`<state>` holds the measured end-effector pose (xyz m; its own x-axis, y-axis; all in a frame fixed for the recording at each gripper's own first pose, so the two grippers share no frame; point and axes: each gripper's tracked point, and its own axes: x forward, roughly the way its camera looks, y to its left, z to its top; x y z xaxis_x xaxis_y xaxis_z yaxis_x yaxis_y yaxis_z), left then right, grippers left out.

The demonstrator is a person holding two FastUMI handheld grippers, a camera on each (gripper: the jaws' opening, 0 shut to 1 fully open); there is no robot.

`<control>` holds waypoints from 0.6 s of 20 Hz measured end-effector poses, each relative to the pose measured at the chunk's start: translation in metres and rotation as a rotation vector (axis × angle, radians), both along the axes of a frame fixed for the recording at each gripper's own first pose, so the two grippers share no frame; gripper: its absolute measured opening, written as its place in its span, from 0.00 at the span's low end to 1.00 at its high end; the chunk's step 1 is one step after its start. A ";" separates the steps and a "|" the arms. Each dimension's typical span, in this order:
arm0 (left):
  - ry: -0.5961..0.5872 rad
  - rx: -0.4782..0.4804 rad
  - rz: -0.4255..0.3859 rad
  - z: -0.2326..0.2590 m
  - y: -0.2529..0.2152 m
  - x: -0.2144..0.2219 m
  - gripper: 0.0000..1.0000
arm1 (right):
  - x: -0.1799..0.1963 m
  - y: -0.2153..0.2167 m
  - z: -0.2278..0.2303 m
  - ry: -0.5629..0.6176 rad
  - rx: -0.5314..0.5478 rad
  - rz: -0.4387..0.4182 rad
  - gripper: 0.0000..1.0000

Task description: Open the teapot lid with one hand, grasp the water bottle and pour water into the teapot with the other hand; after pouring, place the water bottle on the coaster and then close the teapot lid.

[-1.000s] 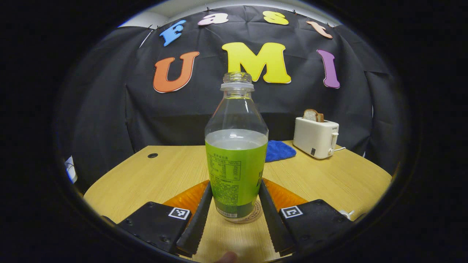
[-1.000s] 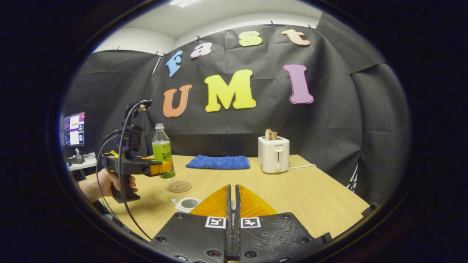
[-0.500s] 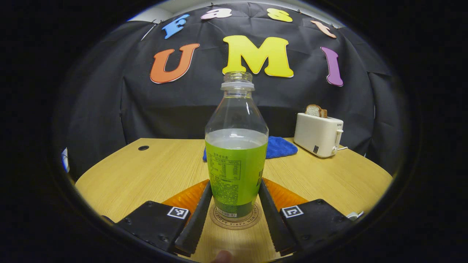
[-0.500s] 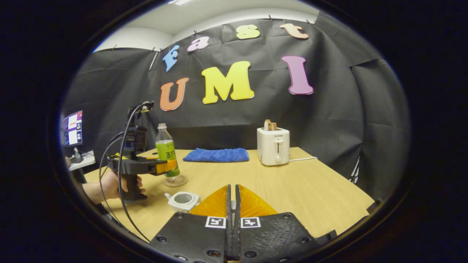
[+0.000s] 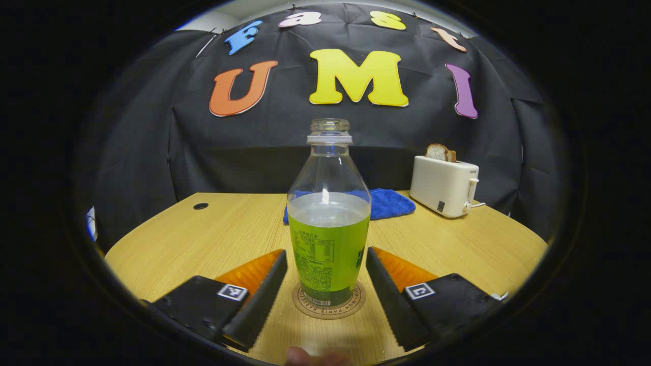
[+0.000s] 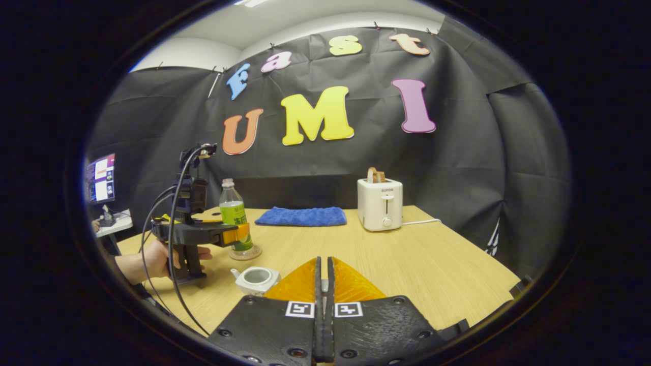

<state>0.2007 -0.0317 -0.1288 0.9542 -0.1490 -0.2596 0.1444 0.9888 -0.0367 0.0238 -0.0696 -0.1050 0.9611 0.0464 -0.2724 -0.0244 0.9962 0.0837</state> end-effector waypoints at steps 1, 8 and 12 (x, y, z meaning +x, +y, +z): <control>0.005 -0.001 0.001 -0.001 0.002 -0.002 1.00 | 0.000 0.001 0.001 -0.002 0.001 0.001 0.00; 0.015 0.034 0.043 0.001 0.032 -0.050 1.00 | 0.013 0.026 0.012 -0.053 -0.012 0.063 0.00; -0.033 0.044 0.101 0.020 0.067 -0.089 1.00 | 0.033 0.060 0.017 -0.088 -0.014 0.141 0.00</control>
<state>0.1115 0.0356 -0.1092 0.9718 -0.0408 -0.2321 0.0444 0.9990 0.0103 0.0565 -0.0096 -0.0876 0.9655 0.1791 -0.1888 -0.1705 0.9835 0.0614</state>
